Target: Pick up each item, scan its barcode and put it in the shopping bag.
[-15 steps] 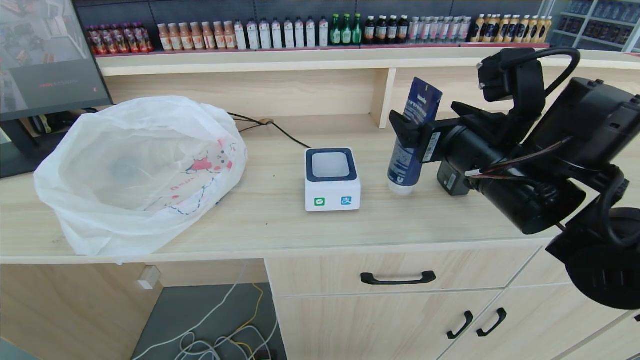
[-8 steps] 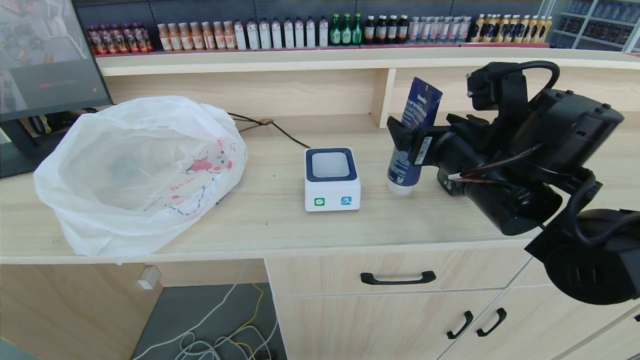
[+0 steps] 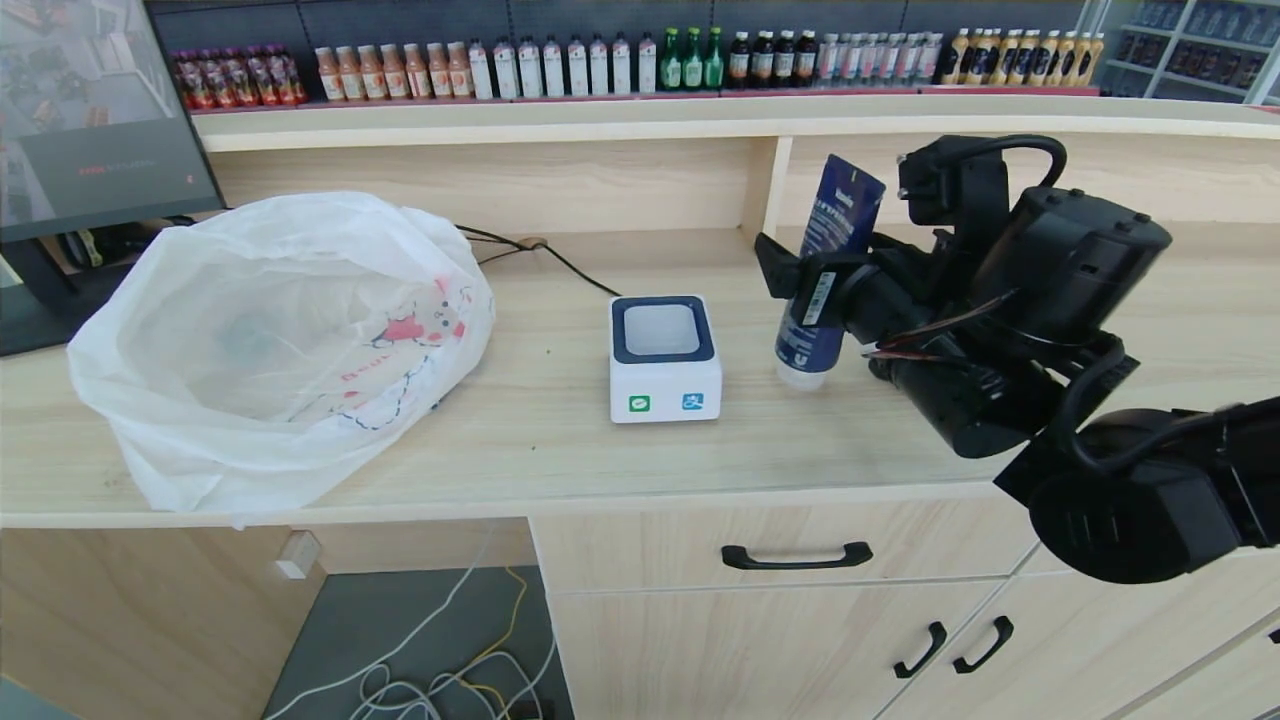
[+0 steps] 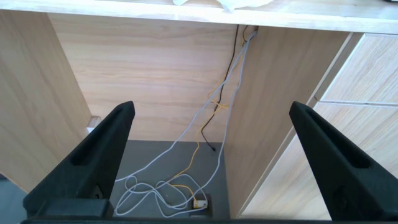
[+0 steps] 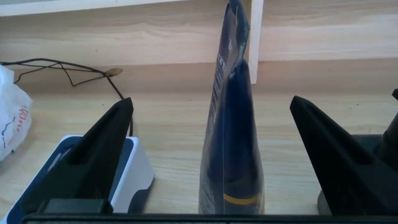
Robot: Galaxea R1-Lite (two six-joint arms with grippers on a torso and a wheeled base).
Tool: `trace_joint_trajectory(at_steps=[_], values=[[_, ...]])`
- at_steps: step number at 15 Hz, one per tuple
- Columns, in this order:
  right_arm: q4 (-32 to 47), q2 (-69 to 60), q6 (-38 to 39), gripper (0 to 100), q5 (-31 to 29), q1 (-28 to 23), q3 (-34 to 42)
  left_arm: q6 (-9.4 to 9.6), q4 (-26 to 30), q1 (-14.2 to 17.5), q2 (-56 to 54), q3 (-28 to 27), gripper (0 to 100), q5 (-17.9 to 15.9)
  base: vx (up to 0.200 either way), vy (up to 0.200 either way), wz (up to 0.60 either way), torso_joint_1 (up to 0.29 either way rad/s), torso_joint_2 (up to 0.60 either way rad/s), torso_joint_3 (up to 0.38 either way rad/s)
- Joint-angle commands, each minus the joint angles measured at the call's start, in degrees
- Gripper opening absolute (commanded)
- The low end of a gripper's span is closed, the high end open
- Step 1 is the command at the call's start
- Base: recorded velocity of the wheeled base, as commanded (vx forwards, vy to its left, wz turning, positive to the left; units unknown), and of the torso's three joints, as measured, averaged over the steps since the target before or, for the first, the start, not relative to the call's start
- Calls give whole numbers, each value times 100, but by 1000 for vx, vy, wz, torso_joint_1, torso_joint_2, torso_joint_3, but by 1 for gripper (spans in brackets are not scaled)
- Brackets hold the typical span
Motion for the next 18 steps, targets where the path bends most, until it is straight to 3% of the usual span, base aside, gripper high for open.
trace_joint_trajectory(at_steps=[1,12,18], values=[[-7,53,14,100,-1,-51,-6,-1,0,2,-2,0,100,0,0,0,0,0,0,0],[-209,387,5,100,-1,-288,-261,-1,0,2,-2,0,100,0,0,0,0,0,0,0],[-244,396,-443,100,25,-323,-226,-1,0,2,-2,0,100,0,0,0,0,0,0,0]])
